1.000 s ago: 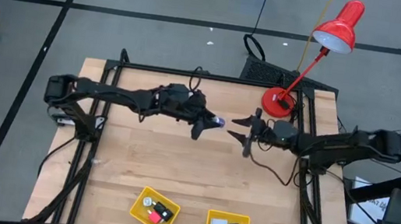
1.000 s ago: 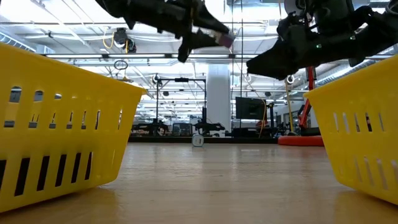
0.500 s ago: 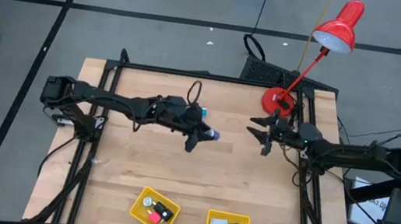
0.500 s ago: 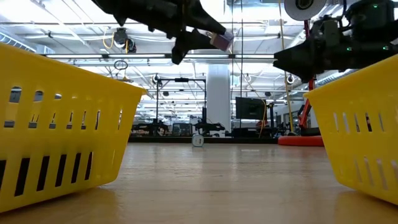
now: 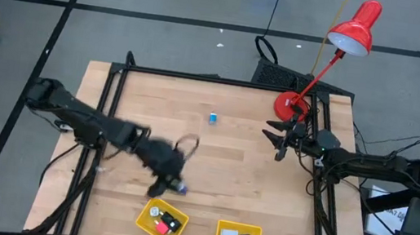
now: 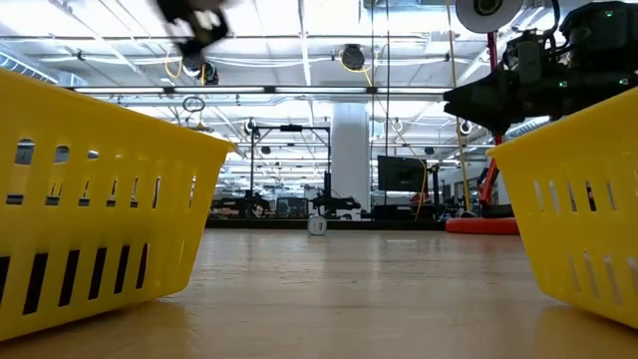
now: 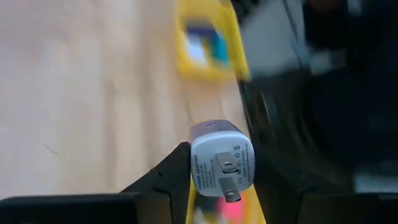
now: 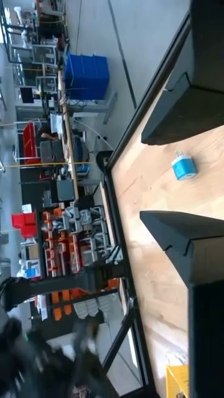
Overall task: Pick & Place Office items
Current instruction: Put the purple adapter into the left yellow bin
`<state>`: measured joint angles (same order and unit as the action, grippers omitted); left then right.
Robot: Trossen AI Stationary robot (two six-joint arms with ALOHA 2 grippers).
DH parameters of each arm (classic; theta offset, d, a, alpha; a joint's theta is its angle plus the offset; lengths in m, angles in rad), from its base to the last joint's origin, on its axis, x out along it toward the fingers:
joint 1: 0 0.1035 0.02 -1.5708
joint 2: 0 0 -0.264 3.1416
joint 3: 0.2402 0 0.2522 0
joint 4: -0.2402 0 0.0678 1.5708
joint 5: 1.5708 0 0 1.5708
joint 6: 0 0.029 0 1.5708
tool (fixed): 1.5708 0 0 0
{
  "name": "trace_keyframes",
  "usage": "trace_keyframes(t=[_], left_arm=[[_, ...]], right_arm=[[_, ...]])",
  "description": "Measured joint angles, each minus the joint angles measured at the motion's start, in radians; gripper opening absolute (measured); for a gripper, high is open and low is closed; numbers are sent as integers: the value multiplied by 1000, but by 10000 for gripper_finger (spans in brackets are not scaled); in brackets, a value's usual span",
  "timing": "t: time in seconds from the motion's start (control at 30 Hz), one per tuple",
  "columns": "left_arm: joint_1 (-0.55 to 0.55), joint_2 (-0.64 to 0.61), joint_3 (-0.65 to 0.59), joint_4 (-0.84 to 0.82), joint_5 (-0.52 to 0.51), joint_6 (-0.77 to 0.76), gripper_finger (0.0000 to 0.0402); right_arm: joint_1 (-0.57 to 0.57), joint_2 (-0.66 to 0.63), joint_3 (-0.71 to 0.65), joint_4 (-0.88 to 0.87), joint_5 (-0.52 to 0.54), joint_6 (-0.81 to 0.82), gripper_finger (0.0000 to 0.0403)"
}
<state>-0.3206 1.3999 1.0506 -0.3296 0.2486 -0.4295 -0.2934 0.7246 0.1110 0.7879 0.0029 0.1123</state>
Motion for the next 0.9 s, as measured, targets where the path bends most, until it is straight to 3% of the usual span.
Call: trace_keyframes(t=[0.23, 0.37, 0.57, 0.9], left_arm=[[-262, 67, -2, -188, -230, 57, 138], [-326, 106, -1, -192, -246, -39, 136], [-391, 168, -1, -190, -250, -56, 143], [-403, 255, -1, -196, -218, -41, 136]], right_arm=[[0, 0, 0, -1, 0, 0, 171], [0, 0, 0, 1, 0, 7, 171], [0, 0, 0, 8, 0, 7, 171], [0, 0, 0, 8, 0, 8, 171]])
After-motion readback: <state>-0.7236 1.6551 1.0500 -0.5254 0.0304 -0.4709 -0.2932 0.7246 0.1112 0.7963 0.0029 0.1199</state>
